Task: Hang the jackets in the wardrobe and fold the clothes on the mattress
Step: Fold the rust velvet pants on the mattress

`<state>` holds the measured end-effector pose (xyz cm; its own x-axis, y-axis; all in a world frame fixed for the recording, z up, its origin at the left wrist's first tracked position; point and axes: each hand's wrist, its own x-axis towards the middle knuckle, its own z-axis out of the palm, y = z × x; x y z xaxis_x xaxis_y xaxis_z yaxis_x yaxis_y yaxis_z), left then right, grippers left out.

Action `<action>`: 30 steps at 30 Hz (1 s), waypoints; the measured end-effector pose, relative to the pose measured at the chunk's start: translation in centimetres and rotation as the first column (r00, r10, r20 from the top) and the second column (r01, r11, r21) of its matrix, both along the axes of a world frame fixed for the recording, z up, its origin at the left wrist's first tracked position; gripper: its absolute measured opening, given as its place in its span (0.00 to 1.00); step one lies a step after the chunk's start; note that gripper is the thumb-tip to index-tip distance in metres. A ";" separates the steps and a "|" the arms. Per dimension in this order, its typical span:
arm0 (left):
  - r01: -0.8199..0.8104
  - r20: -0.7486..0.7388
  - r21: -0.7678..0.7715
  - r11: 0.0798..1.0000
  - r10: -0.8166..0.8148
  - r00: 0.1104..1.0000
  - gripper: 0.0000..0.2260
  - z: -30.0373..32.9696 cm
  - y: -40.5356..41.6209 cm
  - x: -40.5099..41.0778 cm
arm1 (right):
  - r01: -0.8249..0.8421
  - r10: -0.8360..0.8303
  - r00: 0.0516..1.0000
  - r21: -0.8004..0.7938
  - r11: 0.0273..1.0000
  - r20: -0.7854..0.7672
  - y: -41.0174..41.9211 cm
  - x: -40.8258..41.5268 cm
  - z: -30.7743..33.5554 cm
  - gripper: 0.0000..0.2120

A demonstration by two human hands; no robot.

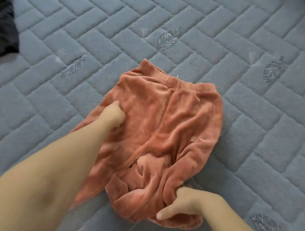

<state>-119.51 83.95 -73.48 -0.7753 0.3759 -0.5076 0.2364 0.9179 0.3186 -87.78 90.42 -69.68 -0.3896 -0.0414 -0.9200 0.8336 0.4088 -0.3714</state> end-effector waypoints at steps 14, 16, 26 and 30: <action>-0.418 0.723 -0.017 0.908 0.300 0.622 0.27 1.6 -12.6 20.6 | 0.939 -0.990 0.095 -0.319 0.125 -0.106 1.8 -2.8 1.2 0.10; -0.655 0.542 -0.051 0.754 0.572 0.616 0.33 0.2 -11.8 23.2 | 0.924 -0.997 0.029 -0.379 0.054 -0.071 0.9 -2.7 1.9 0.08; -0.968 0.857 0.095 0.233 0.475 0.198 0.11 2.2 -13.5 25.6 | 0.869 -1.000 -0.019 -0.495 -0.018 0.003 -1.3 -0.6 3.0 0.16; -0.918 0.845 0.138 0.372 0.438 0.305 0.11 3.3 -19.3 25.2 | 0.946 -0.994 -0.036 -0.323 -0.001 -0.102 -3.0 -0.6 1.5 0.20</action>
<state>-94.34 64.70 -70.19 -0.4526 0.2154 -0.8653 -0.8512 0.1847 0.4912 -88.42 87.45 -68.18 -0.3208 0.4868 -0.8125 0.2380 -0.7889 -0.5666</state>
